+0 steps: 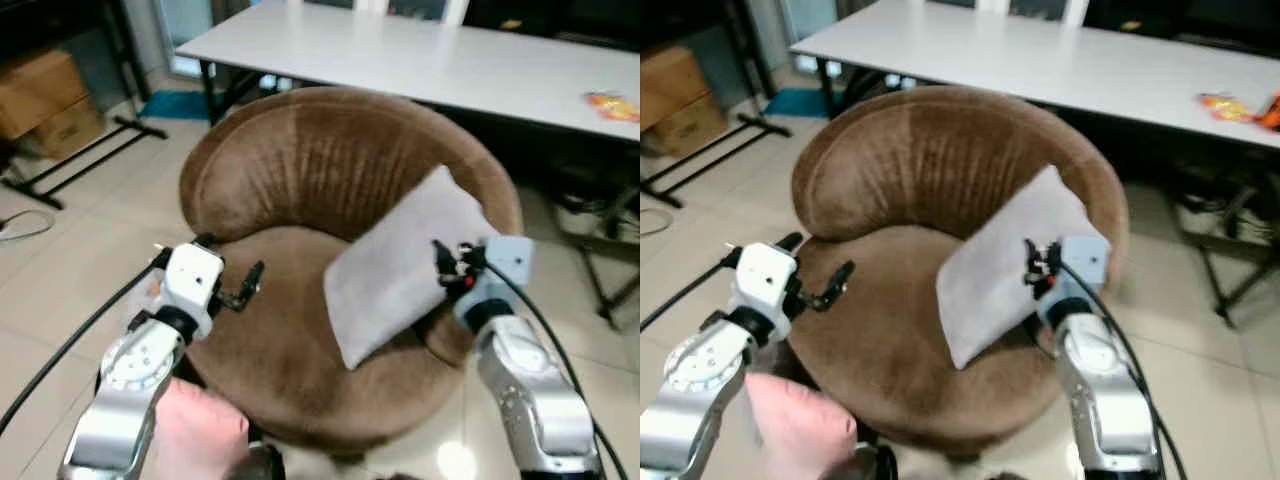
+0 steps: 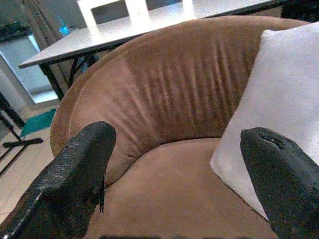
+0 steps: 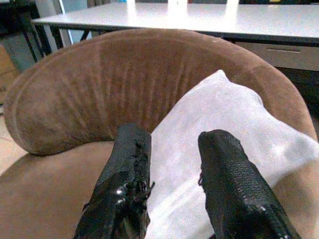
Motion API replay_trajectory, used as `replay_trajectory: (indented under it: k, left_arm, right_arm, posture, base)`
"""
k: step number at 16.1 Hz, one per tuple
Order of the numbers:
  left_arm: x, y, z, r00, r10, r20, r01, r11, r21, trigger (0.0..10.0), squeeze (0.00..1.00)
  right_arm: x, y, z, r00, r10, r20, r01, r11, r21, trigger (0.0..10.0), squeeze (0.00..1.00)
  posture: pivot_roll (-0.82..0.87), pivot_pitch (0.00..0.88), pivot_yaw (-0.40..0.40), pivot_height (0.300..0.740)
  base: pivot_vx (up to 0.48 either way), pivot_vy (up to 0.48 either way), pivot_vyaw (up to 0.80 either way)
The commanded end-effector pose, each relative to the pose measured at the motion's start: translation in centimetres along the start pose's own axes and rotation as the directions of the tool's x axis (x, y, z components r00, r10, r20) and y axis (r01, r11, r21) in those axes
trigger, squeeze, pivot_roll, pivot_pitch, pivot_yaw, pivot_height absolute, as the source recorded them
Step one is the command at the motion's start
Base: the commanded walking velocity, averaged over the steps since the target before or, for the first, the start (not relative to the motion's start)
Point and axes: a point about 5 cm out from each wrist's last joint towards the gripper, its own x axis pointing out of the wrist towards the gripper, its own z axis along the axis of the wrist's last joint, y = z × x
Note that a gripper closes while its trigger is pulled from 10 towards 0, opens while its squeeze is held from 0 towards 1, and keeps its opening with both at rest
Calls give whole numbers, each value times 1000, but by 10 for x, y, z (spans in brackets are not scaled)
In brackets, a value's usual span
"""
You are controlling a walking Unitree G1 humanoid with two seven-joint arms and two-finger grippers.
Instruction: Move the pillow to the sofa from floor
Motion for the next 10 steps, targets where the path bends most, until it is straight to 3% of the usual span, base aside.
replay_trajectory:
  k: [1, 6, 10]
  left_arm:
    - [-2, 0, 0, 1000, 12, -5, -12, 1000, 5, 10000, 0]
    - [-6, 1, -1, 999, 31, -10, -31, 1000, 0, 10000, 0]
    - [-7, 4, -3, 997, 73, -15, -74, 997, -24, 10000, 0]
  right_arm:
    - [0, -6, 2, 1000, -19, -6, 19, 1000, -16, 10000, 0]
    - [-1, -7, 2, 999, -15, -29, 15, 1000, -6, 10000, 0]
    - [-3, -11, -4, 998, -26, -56, 26, 1000, -4, 10000, 0]
  posture:
    - [-51, 0, 5, 740]
    - [-34, 0, -13, 740]
    - [-33, 0, -14, 740]
  base:
    - [-262, 0, 0]
    - [-251, 0, 0]
    - [0, 0, 0]
